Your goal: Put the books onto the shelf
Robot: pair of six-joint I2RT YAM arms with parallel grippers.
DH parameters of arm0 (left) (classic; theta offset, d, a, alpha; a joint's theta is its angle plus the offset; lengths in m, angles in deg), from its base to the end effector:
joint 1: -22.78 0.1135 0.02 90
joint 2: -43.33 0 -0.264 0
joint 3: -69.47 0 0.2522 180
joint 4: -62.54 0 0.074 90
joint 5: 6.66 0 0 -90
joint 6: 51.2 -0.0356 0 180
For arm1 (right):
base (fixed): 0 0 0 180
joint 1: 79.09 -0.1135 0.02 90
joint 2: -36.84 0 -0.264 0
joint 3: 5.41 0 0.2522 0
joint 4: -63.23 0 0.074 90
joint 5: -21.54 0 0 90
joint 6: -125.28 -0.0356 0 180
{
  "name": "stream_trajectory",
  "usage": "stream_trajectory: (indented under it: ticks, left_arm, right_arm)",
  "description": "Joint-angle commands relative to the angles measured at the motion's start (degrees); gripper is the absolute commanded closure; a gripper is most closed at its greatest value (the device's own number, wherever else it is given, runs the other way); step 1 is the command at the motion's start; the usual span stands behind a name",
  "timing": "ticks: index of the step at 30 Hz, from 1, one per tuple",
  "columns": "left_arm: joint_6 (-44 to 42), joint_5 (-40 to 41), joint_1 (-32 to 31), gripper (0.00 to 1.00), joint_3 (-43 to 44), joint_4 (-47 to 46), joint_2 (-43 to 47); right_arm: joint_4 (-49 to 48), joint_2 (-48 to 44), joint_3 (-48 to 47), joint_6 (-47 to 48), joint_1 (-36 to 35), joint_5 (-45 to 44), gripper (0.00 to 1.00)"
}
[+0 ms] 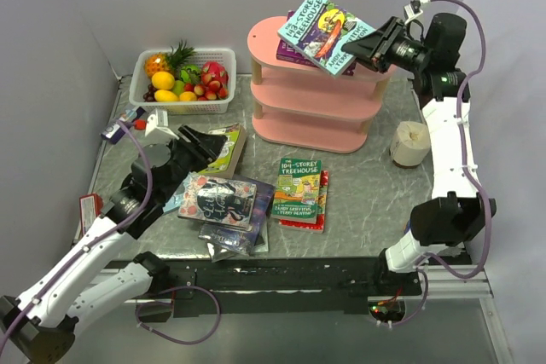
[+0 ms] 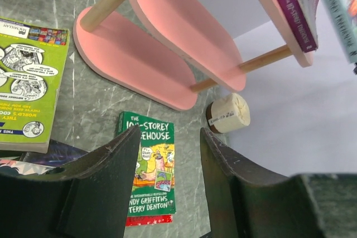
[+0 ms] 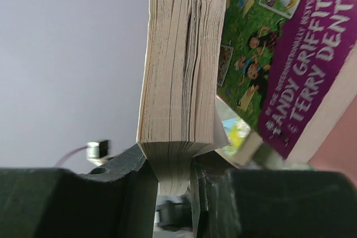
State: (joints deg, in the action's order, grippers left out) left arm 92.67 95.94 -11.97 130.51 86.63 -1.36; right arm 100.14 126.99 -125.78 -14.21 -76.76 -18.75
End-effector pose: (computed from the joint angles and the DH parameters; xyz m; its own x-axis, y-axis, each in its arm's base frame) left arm 0.1540 -0.0974 0.3555 -0.3711 -0.7019 -0.6080 0.1339 0.6074 -0.7830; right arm 0.3358 0.0135 0.4931 -0.6311 0.5177 -0.5776 -0.3861 0.4361 0.8128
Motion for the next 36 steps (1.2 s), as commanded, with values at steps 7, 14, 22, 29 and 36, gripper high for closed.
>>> stream_trajectory:
  ticks: [7,14,22,29,36]
  left_arm:
    - [-2.8,-1.0,-0.1,0.46,2.5,-3.6,-2.7]
    - [-3.5,-2.1,0.0,0.46,3.9,-4.3,-5.6]
    - [-3.0,-2.9,0.0,0.47,3.2,-5.8,-7.2]
    - [-3.2,-3.1,0.0,0.46,3.6,-5.9,-7.9]
    - [-3.2,-3.9,0.1,0.46,3.4,-6.3,-8.7]
  right_arm:
    - [-14.7,2.1,-4.4,-11.8,5.1,10.5,1.00]
    - [-5.4,4.6,-6.7,-4.2,5.3,9.9,0.83]
    - [2.4,7.3,-10.0,0.8,6.2,5.2,0.73]
    - [4.6,11.6,-16.1,1.0,6.5,5.4,0.74]
    - [10.8,11.8,-16.2,6.0,6.5,3.3,0.05]
